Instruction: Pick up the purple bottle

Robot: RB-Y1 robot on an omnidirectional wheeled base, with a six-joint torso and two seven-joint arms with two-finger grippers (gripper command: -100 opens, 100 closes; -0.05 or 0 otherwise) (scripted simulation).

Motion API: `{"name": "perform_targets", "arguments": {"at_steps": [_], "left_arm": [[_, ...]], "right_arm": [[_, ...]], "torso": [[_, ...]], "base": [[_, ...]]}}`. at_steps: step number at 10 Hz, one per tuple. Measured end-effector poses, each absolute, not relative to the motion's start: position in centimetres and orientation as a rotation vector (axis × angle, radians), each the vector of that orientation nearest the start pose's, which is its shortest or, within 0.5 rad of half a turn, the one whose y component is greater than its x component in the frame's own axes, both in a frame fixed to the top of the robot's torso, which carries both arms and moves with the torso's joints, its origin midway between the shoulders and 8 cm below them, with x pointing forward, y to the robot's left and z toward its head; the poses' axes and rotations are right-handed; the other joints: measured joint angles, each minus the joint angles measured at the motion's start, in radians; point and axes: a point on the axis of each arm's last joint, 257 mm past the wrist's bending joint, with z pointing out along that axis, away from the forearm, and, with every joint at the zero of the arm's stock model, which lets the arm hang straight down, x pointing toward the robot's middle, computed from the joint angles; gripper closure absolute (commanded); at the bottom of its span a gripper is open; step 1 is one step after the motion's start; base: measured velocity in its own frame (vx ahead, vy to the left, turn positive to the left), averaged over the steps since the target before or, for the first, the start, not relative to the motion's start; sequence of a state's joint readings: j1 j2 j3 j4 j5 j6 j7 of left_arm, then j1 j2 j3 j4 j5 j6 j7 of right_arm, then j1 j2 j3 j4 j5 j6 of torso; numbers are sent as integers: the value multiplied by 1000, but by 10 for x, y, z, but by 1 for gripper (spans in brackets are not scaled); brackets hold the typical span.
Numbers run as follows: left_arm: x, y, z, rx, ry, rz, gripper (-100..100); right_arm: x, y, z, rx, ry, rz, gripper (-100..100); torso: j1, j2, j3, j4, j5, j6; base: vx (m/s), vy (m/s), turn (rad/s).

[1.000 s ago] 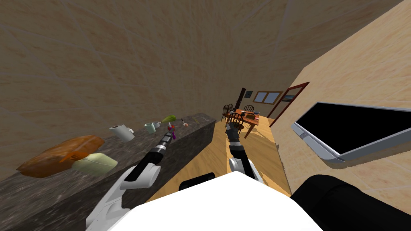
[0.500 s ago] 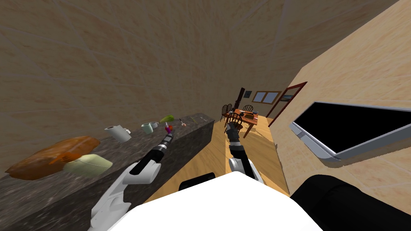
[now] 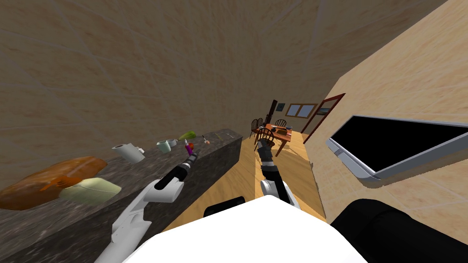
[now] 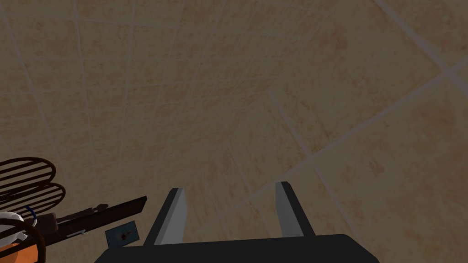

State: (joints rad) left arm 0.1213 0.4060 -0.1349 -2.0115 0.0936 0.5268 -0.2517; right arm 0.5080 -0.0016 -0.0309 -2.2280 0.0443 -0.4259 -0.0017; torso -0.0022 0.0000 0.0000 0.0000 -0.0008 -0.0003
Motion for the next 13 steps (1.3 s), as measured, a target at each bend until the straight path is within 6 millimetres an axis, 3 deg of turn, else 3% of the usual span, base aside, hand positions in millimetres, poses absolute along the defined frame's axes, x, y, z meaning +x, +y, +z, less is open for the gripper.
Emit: {"name": "perform_targets", "arguments": {"at_steps": [8,13], "left_arm": [[506,289,-250,-813,1907,-490,-100],[506,327,-266,-792,2003,-286,-100]], "right_arm": [[363,-292,-16,735,726,1209,0],[363,-292,-16,735,726,1209,0]], "torso": [[2,0,0,0,0,0],[3,0,0,0,1,0]], "base": [[-2,-23,-50],[1,-7,-53]]}}
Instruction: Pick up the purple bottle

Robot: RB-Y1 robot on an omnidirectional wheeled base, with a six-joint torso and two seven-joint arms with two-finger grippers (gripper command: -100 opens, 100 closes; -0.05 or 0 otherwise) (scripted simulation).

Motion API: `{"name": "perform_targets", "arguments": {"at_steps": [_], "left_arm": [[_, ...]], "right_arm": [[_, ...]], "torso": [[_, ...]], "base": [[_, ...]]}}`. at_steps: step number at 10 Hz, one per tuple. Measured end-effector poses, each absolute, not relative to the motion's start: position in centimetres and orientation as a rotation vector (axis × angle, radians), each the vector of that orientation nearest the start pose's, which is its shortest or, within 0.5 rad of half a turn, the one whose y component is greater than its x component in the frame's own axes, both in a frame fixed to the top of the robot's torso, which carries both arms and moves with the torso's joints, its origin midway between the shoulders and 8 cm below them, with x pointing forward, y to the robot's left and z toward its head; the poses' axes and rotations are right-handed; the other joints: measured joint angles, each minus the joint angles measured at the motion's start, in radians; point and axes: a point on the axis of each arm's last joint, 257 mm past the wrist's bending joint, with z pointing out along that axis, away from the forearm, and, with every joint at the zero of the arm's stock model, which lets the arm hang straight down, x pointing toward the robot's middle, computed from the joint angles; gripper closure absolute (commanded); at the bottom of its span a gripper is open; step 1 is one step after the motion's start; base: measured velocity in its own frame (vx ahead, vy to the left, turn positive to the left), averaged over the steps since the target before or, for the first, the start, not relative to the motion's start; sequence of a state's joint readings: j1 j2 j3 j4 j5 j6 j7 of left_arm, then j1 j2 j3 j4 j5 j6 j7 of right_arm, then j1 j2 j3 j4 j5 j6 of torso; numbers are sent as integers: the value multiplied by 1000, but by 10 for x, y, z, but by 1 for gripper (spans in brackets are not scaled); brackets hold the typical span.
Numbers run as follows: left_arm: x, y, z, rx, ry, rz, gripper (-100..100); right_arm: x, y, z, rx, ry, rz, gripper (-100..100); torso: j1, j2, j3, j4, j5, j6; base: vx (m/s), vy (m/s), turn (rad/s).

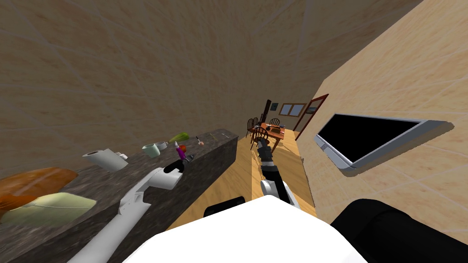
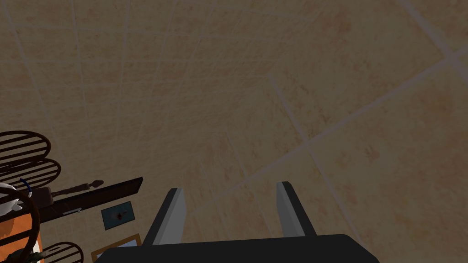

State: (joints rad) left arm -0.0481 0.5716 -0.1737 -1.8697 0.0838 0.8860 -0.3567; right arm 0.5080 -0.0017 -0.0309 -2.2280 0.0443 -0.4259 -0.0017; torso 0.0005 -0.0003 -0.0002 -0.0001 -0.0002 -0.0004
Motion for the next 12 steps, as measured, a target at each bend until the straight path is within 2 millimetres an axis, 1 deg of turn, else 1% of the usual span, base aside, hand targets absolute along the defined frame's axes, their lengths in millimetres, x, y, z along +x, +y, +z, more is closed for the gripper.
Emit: {"name": "perform_targets", "arguments": {"at_steps": [1,4,7,9,10,12], "left_arm": [[508,332,-268,-789,2014,-258,-100],[510,355,-270,-775,2050,-139,-100],[511,377,-266,-769,2075,-39,-100],[511,402,-261,-759,2088,59,-100],[510,408,-259,-759,2094,89,-100],[510,427,-251,-757,2101,181,-100]], "right_arm": [[363,-292,-16,735,726,1208,0],[363,-292,-16,735,726,1209,0],[363,-292,-17,735,726,1208,0],[363,-292,-16,735,726,1208,0],[363,-292,-17,735,726,1208,0],[363,-292,-16,735,726,1208,0]], "torso": [[0,0,0,0,0,0],[0,0,0,0,0,0],[0,0,0,0,0,0],[1,0,0,0,0,0],[1,0,0,0,0,0],[0,0,0,0,0,0]], "base": [[1,-3,-70],[2,0,-58],[3,1,-66],[4,5,-60],[3,2,-56],[7,3,-94]]}}
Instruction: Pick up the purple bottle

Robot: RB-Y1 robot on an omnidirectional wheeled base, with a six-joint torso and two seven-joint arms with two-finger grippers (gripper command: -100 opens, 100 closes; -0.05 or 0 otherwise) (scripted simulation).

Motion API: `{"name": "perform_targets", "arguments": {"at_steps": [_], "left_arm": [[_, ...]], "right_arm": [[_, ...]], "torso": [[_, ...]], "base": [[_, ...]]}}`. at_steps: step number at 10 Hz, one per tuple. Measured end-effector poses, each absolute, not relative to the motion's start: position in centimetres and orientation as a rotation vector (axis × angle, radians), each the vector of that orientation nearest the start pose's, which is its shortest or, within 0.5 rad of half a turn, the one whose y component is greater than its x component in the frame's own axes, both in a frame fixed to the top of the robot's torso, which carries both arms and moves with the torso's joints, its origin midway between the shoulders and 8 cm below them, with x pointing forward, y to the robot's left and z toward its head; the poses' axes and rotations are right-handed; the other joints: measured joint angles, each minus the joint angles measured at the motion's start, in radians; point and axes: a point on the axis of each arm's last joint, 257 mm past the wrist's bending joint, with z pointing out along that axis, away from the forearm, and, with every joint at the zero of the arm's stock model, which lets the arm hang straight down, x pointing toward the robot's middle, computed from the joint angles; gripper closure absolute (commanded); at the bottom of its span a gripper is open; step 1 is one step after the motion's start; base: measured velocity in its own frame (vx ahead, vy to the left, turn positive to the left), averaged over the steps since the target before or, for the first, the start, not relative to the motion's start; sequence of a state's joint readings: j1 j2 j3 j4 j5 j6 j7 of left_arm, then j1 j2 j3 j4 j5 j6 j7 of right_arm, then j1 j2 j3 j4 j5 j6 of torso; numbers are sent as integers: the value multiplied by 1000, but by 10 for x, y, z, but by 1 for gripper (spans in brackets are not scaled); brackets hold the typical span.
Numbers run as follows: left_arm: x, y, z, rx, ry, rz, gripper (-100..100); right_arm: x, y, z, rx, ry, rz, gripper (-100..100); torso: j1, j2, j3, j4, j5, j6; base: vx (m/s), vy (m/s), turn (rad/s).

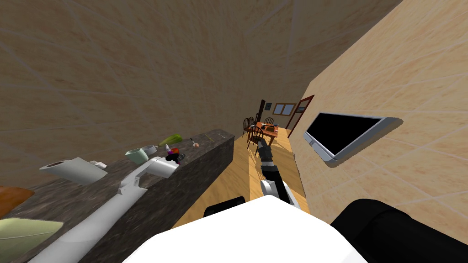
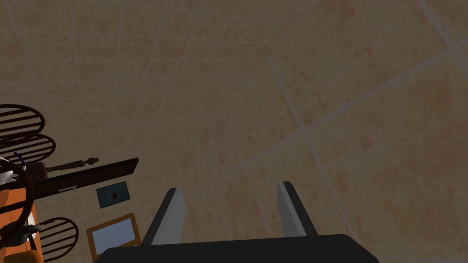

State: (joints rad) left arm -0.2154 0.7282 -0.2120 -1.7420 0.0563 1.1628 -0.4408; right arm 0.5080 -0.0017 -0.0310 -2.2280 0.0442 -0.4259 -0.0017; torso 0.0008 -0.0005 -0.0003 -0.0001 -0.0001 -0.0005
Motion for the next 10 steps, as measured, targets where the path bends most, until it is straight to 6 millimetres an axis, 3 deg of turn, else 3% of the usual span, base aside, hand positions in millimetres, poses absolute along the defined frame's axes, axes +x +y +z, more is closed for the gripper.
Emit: {"name": "perform_targets", "arguments": {"at_steps": [4,5,6,10], "left_arm": [[506,468,-232,-758,2103,345,-100],[505,469,-231,-758,2104,350,0],[505,469,-231,-758,2104,349,-100],[511,485,-242,-729,2127,347,-100]], "right_arm": [[363,-292,-17,735,726,1208,0],[363,-292,-17,735,726,1208,0],[363,-292,-17,735,726,1208,0],[363,-292,-17,735,726,1209,0]], "torso": [[0,0,0,0,0,0],[0,0,0,0,0,0],[0,0,0,0,0,0],[-5,-1,0,0,-1,0]], "base": [[5,1,-42],[0,0,0],[10,-46,7],[15,-72,11]]}}
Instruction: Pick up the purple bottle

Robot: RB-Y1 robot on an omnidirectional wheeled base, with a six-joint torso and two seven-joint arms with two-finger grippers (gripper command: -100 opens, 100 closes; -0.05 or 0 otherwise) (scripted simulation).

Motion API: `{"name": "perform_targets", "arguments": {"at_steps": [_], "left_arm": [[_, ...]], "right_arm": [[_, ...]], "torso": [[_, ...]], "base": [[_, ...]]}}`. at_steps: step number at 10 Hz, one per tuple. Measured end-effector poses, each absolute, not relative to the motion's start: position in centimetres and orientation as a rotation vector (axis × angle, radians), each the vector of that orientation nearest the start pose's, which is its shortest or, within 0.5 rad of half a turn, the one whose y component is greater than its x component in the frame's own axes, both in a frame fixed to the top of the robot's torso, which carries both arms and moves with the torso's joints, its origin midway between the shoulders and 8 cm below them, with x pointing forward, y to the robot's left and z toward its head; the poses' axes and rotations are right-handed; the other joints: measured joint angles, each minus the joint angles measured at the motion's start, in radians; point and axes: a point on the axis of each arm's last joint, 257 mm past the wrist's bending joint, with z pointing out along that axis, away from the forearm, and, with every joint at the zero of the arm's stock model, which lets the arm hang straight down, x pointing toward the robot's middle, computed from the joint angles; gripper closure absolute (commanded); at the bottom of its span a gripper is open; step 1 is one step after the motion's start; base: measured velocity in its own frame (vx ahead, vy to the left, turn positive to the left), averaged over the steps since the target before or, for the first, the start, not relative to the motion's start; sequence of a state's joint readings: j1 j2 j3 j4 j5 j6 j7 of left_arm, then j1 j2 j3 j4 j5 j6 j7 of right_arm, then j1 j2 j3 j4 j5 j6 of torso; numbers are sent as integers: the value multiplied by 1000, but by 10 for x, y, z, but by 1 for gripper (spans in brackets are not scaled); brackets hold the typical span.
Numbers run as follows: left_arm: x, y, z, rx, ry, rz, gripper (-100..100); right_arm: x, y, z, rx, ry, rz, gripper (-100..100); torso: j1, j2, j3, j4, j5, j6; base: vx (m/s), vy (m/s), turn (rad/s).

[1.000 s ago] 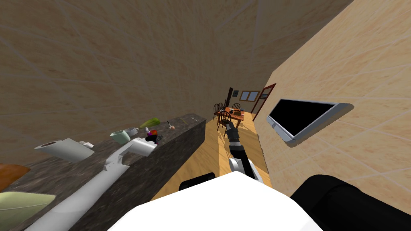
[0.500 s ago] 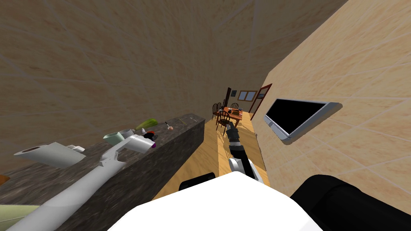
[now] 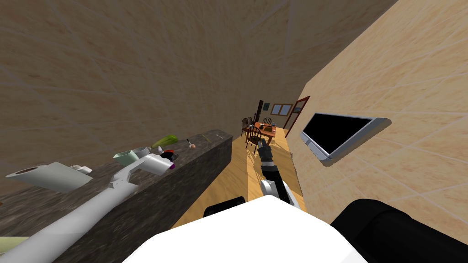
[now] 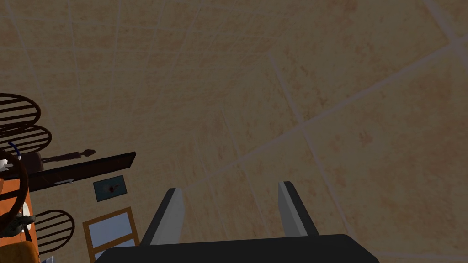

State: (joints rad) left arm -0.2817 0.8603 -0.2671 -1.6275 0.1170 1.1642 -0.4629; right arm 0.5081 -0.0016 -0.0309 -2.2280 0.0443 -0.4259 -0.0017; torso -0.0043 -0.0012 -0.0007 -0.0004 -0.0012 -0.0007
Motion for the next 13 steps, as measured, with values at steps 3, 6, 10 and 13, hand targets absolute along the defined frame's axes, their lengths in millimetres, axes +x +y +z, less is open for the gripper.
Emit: {"name": "perform_targets", "arguments": {"at_steps": [3,6,10,13], "left_arm": [[514,505,-248,-717,2142,350,-100],[515,521,-252,-709,2146,343,-100],[515,549,-253,-712,2144,341,-100],[513,579,-250,-727,2134,347,-100]], "right_arm": [[363,-292,-17,735,726,1208,0],[363,-292,-17,735,726,1208,0],[363,-292,-17,735,726,1208,0],[363,-292,-17,735,726,1208,0]], "torso": [[1,0,0,0,0,0],[1,1,0,0,0,0],[1,0,0,0,0,0],[1,1,0,0,0,0]], "base": [[9,-62,9],[9,-66,9],[16,-67,9],[10,-60,9]]}}
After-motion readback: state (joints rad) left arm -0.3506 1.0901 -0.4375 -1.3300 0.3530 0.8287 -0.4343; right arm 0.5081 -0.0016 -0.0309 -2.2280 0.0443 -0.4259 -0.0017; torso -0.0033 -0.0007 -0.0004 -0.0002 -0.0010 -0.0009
